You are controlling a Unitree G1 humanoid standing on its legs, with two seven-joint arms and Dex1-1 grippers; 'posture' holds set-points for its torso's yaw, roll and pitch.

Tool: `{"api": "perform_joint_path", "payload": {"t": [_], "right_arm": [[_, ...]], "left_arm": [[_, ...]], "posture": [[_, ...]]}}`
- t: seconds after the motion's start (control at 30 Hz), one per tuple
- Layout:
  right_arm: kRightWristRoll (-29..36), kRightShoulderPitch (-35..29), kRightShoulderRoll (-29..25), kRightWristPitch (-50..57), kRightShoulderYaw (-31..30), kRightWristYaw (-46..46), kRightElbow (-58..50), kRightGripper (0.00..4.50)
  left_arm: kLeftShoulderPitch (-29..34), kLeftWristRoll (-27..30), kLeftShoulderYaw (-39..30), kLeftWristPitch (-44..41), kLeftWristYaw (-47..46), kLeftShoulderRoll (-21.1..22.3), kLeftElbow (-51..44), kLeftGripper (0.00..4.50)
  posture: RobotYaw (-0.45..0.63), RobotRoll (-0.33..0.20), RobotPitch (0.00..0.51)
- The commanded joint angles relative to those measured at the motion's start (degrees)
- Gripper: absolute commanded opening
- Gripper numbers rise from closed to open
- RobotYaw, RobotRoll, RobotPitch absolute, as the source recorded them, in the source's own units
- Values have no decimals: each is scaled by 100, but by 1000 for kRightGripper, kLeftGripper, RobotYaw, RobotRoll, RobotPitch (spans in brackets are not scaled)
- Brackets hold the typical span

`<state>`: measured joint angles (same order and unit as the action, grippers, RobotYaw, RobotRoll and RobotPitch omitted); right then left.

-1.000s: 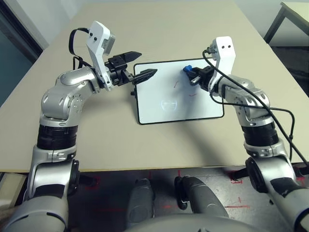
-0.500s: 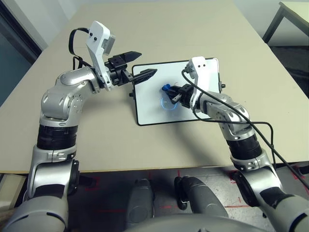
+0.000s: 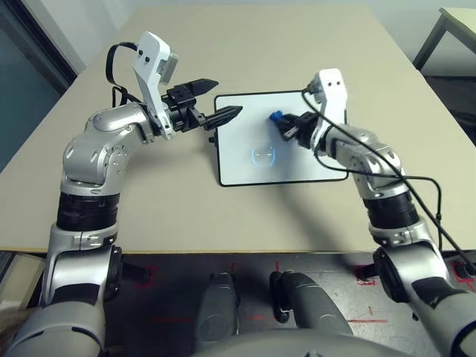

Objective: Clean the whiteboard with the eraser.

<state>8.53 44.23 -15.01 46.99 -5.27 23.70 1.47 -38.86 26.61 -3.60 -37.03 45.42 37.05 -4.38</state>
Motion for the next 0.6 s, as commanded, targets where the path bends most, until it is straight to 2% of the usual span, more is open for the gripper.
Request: {"api": "perform_joint_path", "payload": {"t": [0.03, 0.4, 0.6], "right_arm": [[-110, -141, -30, 166, -16, -155, 252, 565], [-28, -828, 518, 718, -938, -32, -408, 564], [-71, -997, 570, 759, -1130, 2, -364, 564]], "left_arm": [[-46, -61, 99, -32, 33, -3, 37, 4500], [-30, -43, 86, -77, 17, 23, -26, 4500], [15, -28, 63, -121, -13, 18, -103, 4500]], "posture": [[27, 0, 148], [40, 0, 147], [45, 0, 150]]}}
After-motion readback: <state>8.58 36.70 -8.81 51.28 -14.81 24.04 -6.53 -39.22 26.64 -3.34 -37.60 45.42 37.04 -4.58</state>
